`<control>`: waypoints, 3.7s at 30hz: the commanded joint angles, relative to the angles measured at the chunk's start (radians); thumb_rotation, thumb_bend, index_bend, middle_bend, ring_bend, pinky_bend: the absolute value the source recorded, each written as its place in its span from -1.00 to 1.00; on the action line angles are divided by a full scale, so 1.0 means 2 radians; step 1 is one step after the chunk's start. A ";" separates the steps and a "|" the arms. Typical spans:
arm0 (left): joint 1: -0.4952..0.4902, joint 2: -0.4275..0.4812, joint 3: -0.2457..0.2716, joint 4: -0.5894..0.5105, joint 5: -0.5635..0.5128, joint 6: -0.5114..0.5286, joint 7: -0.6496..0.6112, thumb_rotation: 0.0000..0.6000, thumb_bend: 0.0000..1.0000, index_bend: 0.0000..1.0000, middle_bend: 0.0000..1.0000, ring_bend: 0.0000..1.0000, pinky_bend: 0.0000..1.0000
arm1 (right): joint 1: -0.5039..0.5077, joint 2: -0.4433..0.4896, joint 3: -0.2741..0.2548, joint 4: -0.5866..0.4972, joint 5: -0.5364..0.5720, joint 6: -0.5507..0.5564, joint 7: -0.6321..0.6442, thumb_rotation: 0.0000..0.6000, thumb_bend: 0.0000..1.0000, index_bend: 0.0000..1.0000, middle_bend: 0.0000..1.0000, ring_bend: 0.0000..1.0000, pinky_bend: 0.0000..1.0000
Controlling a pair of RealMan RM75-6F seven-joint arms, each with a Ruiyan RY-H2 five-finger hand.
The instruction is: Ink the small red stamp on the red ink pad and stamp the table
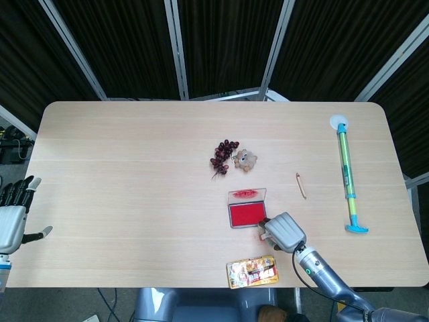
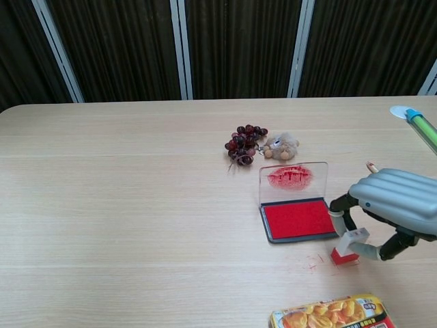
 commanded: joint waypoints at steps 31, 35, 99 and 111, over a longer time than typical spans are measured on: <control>-0.008 0.004 -0.008 0.004 -0.020 -0.018 -0.015 1.00 -1.00 -1.00 -1.00 -1.00 -1.00 | 0.103 -0.035 0.051 0.045 0.043 -0.066 -0.024 1.00 -0.01 0.09 0.08 0.78 1.00; -0.008 0.005 -0.007 0.002 -0.018 -0.017 -0.016 1.00 -1.00 -1.00 -1.00 -1.00 -1.00 | 0.103 -0.041 0.047 0.055 0.052 -0.072 -0.021 1.00 -0.01 0.09 0.08 0.78 1.00; -0.001 0.014 0.005 -0.012 0.009 0.001 -0.025 1.00 -1.00 -1.00 -1.00 -1.00 -1.00 | 0.010 0.034 -0.038 0.046 -0.008 0.018 0.042 1.00 -0.07 -0.03 0.00 0.78 1.00; -0.002 0.013 0.005 -0.013 0.008 -0.001 -0.021 1.00 -1.00 -1.00 -1.00 -1.00 -1.00 | 0.005 0.026 -0.040 0.062 -0.012 0.015 0.058 1.00 -0.48 -0.17 -0.10 0.78 1.00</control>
